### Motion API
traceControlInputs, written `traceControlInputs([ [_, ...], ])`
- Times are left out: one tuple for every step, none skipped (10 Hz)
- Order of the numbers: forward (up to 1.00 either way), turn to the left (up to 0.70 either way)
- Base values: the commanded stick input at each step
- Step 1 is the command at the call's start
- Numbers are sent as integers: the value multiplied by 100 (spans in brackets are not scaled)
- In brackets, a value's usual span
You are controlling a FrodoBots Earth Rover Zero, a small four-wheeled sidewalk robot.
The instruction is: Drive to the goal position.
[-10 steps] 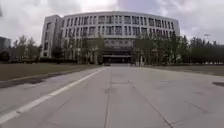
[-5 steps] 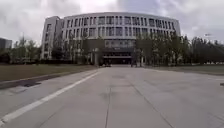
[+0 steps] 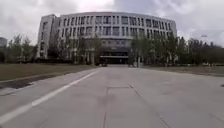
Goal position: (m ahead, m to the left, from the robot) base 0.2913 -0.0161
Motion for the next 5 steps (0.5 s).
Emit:
traceControlInputs([
  [0, -50],
  [0, -50],
  [0, -50],
  [0, -50],
  [0, -50],
])
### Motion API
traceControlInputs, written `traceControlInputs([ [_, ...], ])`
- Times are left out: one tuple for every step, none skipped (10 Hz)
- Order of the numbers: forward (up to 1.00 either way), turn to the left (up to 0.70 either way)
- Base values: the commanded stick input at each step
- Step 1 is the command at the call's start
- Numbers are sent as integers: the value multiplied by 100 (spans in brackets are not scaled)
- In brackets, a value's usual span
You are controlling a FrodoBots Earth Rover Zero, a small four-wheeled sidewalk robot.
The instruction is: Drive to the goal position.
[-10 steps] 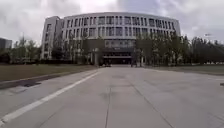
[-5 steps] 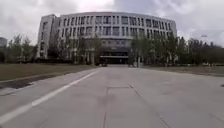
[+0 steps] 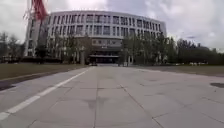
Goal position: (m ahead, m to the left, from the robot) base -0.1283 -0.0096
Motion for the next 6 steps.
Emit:
traceControlInputs([
  [0, -50],
  [0, -50],
  [0, -50],
  [0, -50],
  [0, -50],
  [0, -50],
])
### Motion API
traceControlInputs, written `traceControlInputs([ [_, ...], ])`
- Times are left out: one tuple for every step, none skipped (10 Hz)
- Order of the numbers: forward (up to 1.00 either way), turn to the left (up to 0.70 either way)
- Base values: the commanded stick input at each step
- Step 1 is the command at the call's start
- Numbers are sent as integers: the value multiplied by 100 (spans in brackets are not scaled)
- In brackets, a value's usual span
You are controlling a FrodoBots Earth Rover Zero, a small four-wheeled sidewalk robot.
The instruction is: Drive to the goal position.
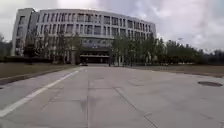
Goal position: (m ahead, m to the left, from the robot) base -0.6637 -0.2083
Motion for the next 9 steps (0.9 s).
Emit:
traceControlInputs([
  [0, -50],
  [0, -50],
  [0, -50],
  [0, -50],
  [0, -50],
  [0, -50],
  [0, -50],
  [0, -50],
  [0, -50],
])
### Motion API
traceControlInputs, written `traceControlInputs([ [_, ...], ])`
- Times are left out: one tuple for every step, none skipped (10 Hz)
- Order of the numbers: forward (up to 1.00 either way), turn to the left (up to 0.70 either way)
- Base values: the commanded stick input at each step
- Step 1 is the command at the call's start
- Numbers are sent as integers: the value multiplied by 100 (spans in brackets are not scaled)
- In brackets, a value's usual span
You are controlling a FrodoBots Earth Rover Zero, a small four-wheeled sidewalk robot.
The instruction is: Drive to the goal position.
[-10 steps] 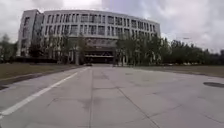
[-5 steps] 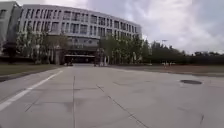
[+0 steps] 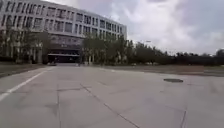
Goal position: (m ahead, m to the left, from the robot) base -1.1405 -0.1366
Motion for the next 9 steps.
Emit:
traceControlInputs([
  [0, -50],
  [0, -50],
  [0, -50],
  [0, -50],
  [0, -50],
  [0, -50],
  [0, -50],
  [0, -50],
  [0, -50],
])
